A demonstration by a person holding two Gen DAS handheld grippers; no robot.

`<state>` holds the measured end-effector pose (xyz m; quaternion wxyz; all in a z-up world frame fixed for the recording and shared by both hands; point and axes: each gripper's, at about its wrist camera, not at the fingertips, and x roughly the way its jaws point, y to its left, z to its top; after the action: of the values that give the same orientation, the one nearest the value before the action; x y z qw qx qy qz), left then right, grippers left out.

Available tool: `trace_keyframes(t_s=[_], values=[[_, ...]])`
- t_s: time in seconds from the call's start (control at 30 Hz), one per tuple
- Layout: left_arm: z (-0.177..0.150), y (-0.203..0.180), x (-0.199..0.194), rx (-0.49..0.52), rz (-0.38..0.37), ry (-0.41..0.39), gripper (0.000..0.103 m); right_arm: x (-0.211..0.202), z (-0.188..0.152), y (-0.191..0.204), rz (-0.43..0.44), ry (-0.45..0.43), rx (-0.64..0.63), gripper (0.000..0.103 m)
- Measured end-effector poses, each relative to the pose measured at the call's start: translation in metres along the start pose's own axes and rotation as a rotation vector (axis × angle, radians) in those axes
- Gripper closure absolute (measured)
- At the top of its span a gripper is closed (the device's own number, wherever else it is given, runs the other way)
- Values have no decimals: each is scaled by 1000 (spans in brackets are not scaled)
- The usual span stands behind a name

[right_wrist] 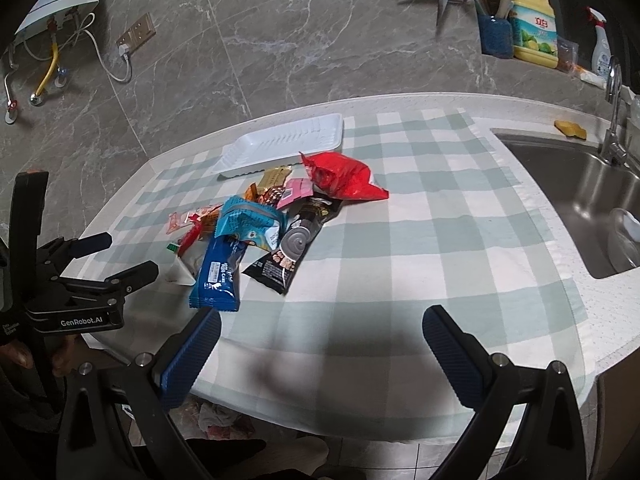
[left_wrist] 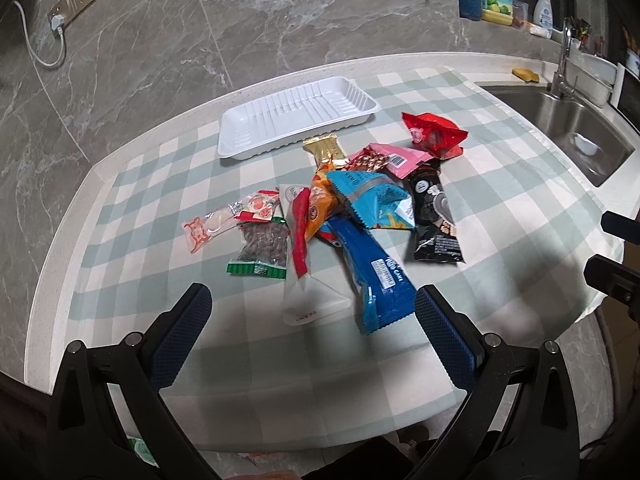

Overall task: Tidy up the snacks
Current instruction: 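Grasp the white-and-red snack with the left tool while the right tool grasps the black packet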

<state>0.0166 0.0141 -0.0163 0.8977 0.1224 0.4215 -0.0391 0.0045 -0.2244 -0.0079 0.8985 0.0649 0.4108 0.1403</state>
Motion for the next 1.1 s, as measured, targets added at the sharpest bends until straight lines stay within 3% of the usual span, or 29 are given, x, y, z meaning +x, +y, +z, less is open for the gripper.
trace_keyframes(t_s=[0.47,0.9,1.1], values=[[16,44,52,-27,22,66,0,59,28,21,52,95,-8,0],[48,75,111,1,-45,120,0,120,59,19,38,177,69,1],[59,76,128,19,-86,137,0,140,65,18,46,221,97,17]])
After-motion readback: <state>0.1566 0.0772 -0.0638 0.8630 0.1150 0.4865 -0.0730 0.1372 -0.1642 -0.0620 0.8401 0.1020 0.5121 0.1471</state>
